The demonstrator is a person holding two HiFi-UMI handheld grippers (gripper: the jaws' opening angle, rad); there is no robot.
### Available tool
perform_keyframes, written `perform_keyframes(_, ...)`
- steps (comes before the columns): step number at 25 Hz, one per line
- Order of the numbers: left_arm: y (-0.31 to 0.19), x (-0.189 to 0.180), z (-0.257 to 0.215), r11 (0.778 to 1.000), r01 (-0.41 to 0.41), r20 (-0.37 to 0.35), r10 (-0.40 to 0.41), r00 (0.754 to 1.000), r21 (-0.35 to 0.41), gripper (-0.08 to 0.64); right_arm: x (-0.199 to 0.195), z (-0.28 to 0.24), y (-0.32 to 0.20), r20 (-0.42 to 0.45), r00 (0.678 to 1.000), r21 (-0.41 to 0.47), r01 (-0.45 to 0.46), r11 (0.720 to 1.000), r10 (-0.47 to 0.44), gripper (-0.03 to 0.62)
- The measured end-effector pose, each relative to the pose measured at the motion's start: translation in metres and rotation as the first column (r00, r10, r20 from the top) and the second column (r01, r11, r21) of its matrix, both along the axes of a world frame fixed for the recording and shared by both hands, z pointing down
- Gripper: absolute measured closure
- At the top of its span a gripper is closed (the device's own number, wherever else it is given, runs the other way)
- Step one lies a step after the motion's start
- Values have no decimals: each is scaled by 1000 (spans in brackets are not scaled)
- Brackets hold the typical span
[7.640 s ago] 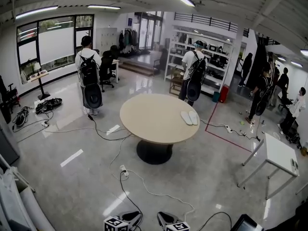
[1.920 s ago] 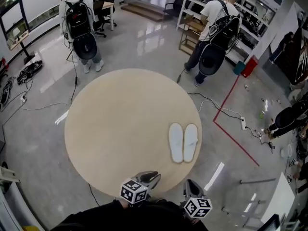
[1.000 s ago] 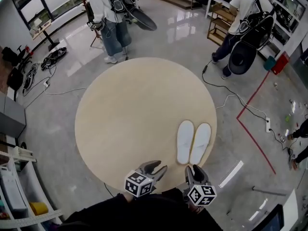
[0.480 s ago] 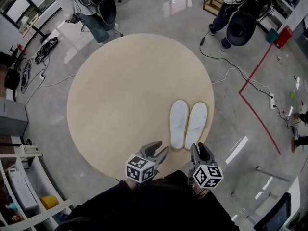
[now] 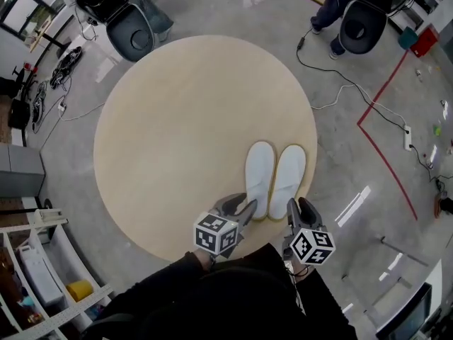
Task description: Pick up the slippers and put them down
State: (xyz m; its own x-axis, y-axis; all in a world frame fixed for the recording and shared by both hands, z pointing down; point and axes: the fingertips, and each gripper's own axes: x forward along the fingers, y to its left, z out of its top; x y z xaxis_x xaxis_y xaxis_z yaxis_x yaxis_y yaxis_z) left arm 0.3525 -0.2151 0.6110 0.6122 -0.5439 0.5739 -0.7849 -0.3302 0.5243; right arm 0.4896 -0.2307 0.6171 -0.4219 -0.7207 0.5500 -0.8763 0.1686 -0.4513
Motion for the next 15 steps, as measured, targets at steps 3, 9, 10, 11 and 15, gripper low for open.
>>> perform_keyframes(3,-10,8,15,999,5,2,-5,1000,-32,416,7,15,-11,3,1000,-36,-7,999,7,457)
perform_keyframes(9,-34,16,45,996,32,16,-31,999,-89,416,12,36,-35,7,1000,-66,-9,998,10,456)
perform_keyframes(10,-38,16,49,995,38,21,-36,999,-94,416,11,40,-38,5,1000,-71,-4,997,4,456)
perform_keyframes(11,-42,16,54,994,44,28,-41,999,-98,416,10,44,-41,2,1000,-77,2,997,-2,456)
perform_keyframes(15,-56,21,68,992,48,46,-43,998,-113,416,10,56,-53,-11,1000,-92,18,996,-19,456)
